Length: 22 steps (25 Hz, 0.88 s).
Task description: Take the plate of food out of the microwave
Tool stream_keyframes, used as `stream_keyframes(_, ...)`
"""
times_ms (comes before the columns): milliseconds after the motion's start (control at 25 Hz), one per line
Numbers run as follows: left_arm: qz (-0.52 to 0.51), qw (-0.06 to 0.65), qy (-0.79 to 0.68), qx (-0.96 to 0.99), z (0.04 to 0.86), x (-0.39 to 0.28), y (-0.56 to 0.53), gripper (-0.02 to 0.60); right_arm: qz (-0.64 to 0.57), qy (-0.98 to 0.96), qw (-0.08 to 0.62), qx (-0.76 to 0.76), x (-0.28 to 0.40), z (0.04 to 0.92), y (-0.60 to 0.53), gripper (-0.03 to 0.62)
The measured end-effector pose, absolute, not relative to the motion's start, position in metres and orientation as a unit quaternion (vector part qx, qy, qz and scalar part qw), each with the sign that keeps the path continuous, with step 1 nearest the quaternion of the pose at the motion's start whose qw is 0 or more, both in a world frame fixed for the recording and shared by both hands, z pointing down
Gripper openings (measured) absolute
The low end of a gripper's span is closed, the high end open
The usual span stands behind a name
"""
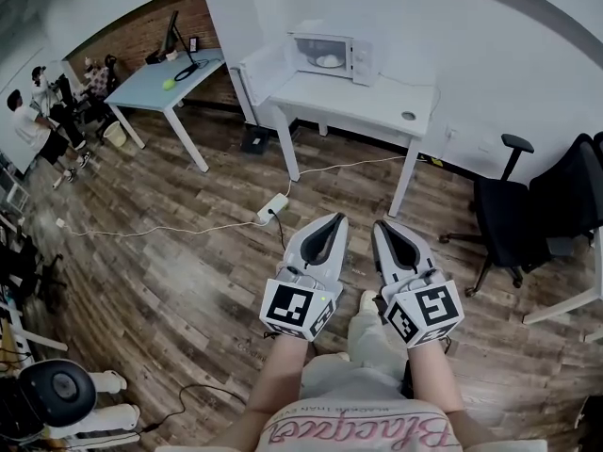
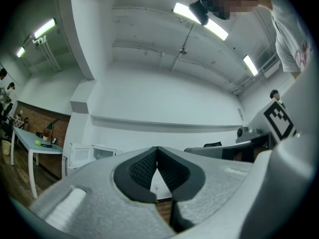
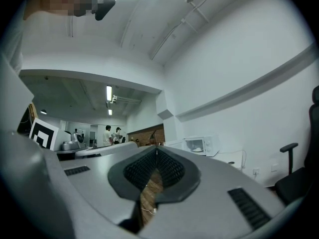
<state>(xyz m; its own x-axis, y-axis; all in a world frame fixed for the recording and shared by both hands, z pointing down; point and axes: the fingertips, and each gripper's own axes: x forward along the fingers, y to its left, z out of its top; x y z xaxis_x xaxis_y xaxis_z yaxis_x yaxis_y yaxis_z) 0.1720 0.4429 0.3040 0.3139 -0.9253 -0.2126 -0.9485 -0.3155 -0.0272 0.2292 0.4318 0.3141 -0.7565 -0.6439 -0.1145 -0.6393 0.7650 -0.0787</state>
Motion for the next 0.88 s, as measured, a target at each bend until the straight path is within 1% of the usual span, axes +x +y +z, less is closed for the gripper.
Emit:
stream_keyframes(320,0.113,0.067,0.585,-0.8,0.296,0.164,0.417,0.006,-0.065,0.938,0.073,-0.332,0.223,0.32,0.398,0.014)
stream_keyframes(400,0.106,0.059,0.59,-0.798,0.296,0.161,0.406,0.006,-0.069,0.94,0.073,-0.327,0.22,0.318,0.389,0.014)
stream_keyframes(520,0.099,0.044,0.603,-0.791,0.3,0.153,0.388,0.006,-0.044,0.941,0.06,-0.329,0.214,0.318,0.375,0.012)
stream_keyframes(680,0.119,-0.001,0.593,-0.796,0.31,0.148,0.364,0.006,-0.028,0.948,0.057,-0.311,0.206,0.317,0.359,0.012)
stream_keyframes(880,0.096,0.004,0.595,-0.798,0.313,0.144,0.336,0.006,-0.006,0.949,0.029,-0.313,0.195,0.319,0.33,0.012)
